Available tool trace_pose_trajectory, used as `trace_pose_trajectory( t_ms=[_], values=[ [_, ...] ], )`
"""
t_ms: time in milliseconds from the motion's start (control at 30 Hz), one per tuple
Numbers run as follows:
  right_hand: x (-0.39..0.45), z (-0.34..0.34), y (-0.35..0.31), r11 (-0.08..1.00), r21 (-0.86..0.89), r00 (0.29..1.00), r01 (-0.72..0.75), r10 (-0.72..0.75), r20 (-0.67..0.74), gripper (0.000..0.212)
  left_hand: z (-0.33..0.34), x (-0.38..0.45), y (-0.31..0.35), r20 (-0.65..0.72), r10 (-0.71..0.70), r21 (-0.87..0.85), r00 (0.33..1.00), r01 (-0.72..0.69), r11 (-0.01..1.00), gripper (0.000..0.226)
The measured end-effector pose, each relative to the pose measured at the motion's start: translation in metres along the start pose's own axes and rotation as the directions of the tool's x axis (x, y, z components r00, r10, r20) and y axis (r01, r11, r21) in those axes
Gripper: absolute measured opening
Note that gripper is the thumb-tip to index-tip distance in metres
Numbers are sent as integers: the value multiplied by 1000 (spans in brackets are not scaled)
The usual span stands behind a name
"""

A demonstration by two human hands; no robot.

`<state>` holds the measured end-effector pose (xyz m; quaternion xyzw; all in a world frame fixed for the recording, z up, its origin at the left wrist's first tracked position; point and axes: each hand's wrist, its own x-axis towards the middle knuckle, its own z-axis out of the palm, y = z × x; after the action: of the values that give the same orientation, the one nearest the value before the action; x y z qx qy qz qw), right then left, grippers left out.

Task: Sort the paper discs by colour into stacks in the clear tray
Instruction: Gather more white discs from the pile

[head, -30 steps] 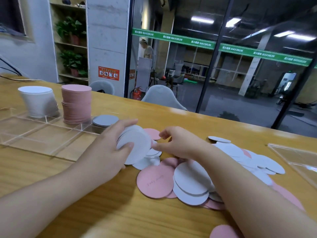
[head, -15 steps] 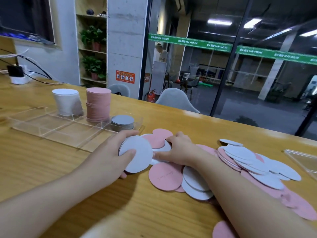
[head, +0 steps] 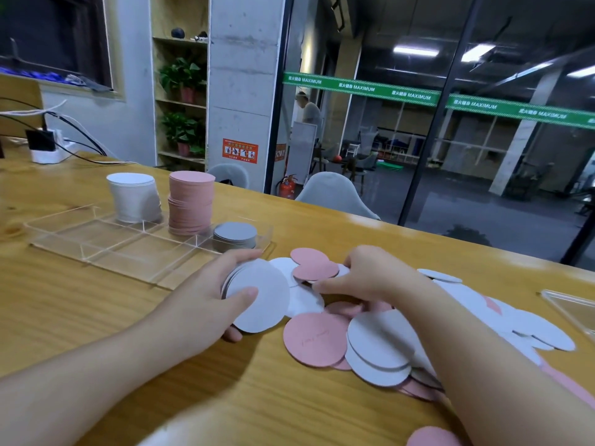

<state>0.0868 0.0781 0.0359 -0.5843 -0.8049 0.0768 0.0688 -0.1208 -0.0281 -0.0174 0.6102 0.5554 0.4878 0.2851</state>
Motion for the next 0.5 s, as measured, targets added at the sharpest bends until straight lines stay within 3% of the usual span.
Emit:
trace_pose_trajectory(
  t_ms=[233,500],
  values=[
    [-5,-26,11,984,-169,997,-58,66,45,50,1,2,-2,-14,-1,-51,1000,1,999,45],
    [-4,-27,16,949,-299,991,-100,67,-117,40,2,2,-1,-27,-1,-71,1000,-1,997,44]
  ],
)
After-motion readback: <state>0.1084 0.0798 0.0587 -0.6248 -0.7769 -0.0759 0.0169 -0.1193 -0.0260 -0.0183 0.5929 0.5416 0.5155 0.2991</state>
